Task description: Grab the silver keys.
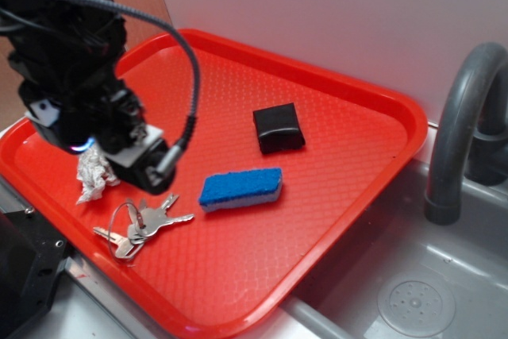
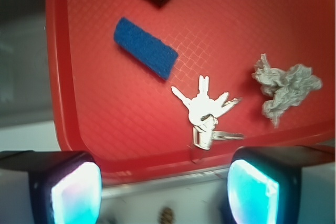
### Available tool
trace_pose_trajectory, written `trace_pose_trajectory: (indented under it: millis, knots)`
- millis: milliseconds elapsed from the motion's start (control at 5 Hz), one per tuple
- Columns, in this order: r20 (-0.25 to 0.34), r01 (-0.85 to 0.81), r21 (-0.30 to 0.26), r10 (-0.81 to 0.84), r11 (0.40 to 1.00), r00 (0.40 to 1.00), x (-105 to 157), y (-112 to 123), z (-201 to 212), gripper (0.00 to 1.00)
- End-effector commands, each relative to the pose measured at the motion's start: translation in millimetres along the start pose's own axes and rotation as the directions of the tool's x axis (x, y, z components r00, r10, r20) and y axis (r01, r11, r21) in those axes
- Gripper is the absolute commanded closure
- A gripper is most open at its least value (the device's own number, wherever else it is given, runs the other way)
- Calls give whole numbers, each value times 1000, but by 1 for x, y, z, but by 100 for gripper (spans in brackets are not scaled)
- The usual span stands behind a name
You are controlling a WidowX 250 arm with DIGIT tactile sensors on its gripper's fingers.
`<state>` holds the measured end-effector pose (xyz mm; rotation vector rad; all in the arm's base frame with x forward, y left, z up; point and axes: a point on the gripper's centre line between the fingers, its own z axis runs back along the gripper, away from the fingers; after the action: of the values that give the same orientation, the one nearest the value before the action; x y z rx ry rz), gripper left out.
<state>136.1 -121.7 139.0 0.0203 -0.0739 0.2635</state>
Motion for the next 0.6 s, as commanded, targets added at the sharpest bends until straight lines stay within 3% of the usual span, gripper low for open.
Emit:
trace_pose_trajectory:
  millis: [0,200,400]
  knots:
    - [11,-66,-22,66,998,998,20,32,-6,0]
    - [-6,-87,-31,87,996,996,27,54,-12,0]
    - [-56,-50,-35,48,998,997,20,54,-25,0]
